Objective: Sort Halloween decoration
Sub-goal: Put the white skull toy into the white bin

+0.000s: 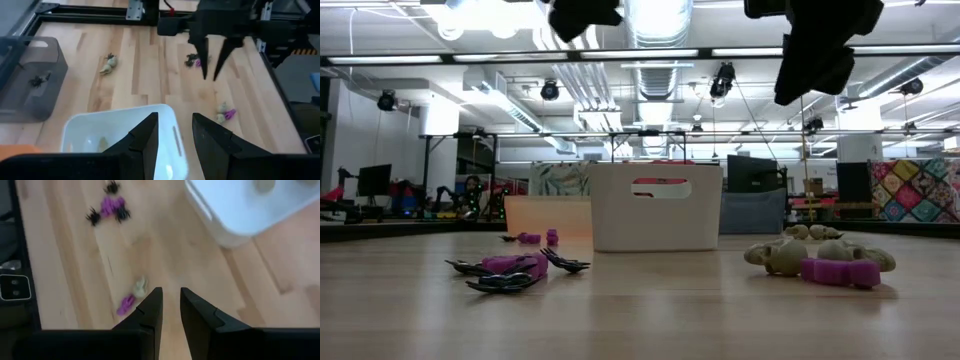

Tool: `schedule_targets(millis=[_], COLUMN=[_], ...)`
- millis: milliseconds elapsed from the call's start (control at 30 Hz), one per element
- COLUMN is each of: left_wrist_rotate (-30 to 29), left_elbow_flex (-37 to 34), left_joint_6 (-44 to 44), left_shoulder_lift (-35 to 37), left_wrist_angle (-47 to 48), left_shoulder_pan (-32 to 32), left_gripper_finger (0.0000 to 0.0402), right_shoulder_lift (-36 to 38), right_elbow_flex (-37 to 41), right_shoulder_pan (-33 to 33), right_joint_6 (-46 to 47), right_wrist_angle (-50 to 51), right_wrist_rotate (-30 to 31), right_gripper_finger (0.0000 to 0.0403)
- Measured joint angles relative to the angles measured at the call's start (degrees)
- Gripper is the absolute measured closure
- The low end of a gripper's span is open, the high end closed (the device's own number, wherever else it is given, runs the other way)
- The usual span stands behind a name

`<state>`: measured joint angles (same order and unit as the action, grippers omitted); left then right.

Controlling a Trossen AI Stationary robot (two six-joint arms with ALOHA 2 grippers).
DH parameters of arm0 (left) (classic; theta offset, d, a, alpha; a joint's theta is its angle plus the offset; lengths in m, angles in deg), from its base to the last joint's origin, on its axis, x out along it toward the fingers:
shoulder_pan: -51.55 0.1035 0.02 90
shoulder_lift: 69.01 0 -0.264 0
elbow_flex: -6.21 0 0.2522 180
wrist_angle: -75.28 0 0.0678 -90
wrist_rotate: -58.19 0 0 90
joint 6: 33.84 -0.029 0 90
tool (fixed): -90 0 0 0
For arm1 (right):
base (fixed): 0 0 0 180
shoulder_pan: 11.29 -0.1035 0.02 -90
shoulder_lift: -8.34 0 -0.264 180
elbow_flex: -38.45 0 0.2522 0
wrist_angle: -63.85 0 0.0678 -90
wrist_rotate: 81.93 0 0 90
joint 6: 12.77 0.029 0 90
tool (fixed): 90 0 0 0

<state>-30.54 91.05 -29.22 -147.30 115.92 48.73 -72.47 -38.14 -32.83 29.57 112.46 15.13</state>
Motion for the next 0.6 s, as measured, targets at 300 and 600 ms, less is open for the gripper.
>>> schedule_targets(millis=[300, 600], left_wrist_rotate=[-11.9, -15.9], left_elbow_flex=[-12.7, -16.0], left_joint_6=[5.2, 6.4], left_shoulder_lift=[9.0, 12.6], left_wrist_angle=[-10.8, -12.5], left_shoulder_pan=[-9.6, -14.0], left_gripper_finger=[0.0300, 0.0300], right_shoulder_lift=[-8.5, -18.8], right_elbow_flex=[-8.9, -15.5], right_shoulder_pan=[-2.7, -3.9], right_joint_6=[5.9, 9.2], right_wrist_angle=[9.4, 13.5], right_wrist_rotate=[-0.3, -7.3], right_gripper_finger=[0.0344, 0.0344])
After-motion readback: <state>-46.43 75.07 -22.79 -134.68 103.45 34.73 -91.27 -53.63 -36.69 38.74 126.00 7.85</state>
